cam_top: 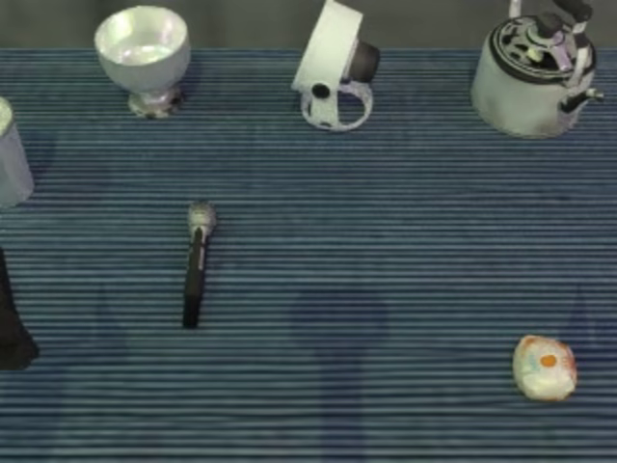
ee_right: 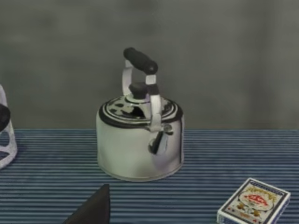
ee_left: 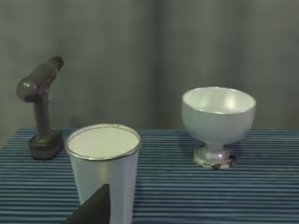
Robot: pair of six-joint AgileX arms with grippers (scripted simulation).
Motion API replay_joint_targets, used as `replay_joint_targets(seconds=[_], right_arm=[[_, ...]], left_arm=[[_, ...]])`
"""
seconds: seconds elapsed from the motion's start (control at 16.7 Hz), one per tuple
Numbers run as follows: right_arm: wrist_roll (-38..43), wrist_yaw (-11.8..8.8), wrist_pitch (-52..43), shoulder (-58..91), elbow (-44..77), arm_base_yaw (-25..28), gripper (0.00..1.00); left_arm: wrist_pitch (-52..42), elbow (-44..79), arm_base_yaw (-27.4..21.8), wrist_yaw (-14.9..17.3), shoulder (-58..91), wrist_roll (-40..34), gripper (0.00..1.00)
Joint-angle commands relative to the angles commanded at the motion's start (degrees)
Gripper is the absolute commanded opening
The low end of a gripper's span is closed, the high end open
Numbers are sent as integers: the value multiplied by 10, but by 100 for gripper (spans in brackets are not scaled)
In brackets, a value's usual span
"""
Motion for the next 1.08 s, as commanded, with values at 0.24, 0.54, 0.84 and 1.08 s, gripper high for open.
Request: replay_joint_targets(seconds=[0.24,0.54,0.84,1.08], right_arm=[[0,0,0,0,0,0,100],[0,0,0,0,0,0,100],[0,0,0,0,0,0,100],[0,0,0,0,0,0,100]], left_arm=[[-11,17,-5,0,18,-4,100],[-92,146,-41,-2,168,-37,100],[-224,337,-94,-6,453,-86,100],[-339,496,-139,-9,704,-127,100]])
